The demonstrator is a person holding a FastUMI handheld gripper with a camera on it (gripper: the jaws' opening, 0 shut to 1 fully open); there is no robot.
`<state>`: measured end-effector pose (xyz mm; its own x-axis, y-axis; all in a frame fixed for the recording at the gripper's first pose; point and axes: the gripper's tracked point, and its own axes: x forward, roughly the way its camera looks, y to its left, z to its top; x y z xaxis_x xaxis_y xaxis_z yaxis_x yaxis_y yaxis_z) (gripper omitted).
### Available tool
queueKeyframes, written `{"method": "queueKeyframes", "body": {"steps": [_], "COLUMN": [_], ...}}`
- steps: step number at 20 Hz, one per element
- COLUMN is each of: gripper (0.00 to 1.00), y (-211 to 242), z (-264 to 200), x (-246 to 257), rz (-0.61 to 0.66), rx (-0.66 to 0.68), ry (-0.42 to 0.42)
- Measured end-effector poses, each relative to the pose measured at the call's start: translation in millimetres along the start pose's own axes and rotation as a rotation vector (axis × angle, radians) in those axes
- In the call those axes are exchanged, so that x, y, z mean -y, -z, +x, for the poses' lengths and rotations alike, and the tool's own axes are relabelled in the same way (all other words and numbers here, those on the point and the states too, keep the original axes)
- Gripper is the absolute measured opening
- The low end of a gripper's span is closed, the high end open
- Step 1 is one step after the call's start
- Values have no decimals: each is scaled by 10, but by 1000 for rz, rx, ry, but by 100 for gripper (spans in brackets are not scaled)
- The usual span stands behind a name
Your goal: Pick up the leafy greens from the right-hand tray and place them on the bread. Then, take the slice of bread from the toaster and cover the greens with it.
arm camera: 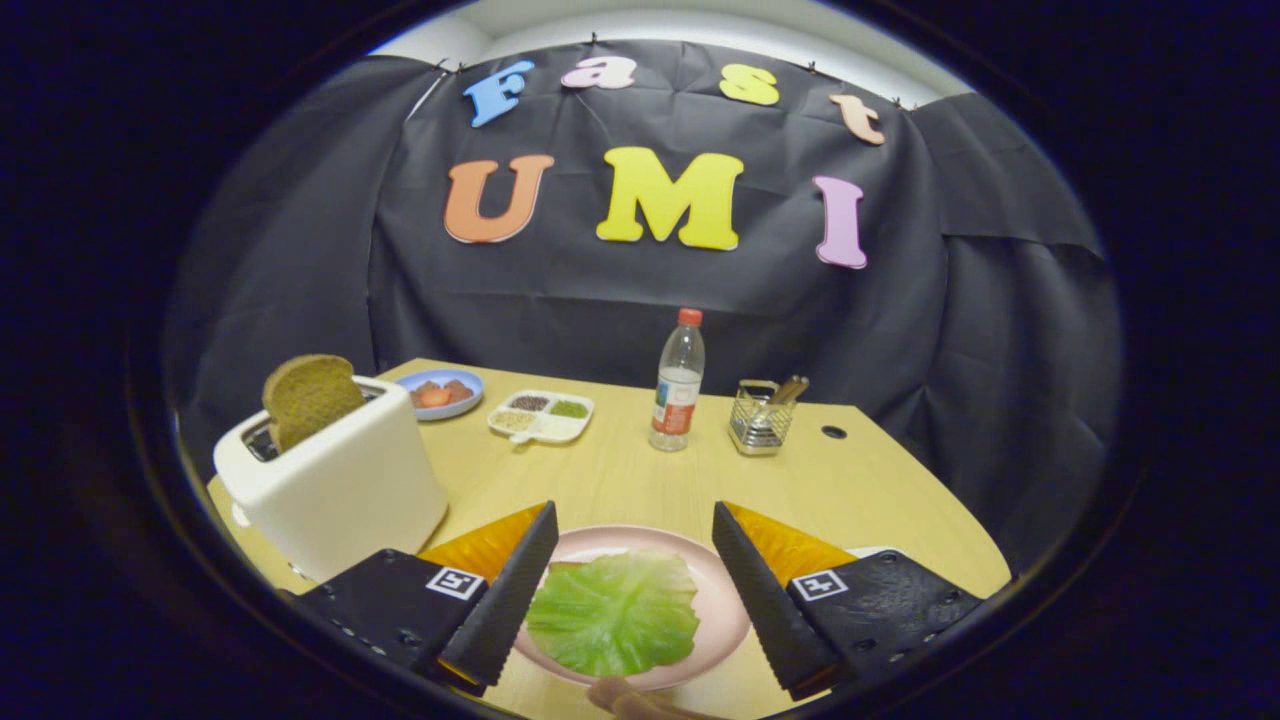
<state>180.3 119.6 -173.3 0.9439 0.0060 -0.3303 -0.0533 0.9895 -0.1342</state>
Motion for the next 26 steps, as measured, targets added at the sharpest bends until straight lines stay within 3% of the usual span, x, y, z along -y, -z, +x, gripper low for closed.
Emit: {"method": "queueKeyframes", "body": {"steps": [8, 13, 19, 26], "gripper": [95, 95, 95, 95], "y": [-826, -1182, -1171, -779], "z": [-915, -1183, -969, -350], "x": [-655, -1084, -1602, -2093], "rz": [24, -10, -5, 10], "rx": [160, 233, 194, 39], "ry": [-125, -172, -196, -202]}}
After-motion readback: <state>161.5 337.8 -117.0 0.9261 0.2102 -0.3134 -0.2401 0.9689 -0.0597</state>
